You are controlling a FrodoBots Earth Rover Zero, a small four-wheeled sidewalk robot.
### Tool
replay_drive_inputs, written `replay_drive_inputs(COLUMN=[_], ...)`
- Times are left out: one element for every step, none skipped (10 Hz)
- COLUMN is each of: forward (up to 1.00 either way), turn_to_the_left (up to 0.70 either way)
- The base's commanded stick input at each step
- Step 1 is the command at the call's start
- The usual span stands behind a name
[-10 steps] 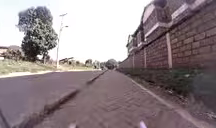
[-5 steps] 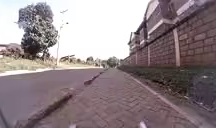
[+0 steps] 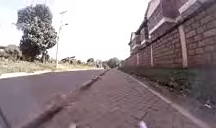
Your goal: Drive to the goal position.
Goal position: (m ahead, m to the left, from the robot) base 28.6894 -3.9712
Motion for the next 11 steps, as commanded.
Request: replay_drive_inputs(forward=[1.0,1.0,1.0,1.0,1.0,1.0,1.0,1.0,1.0,1.0,1.0], turn_to_the_left=[0.0,0.0,-0.36,-0.37,-0.02,0.0,0.0,0.0,0.0,0.0,0.0])
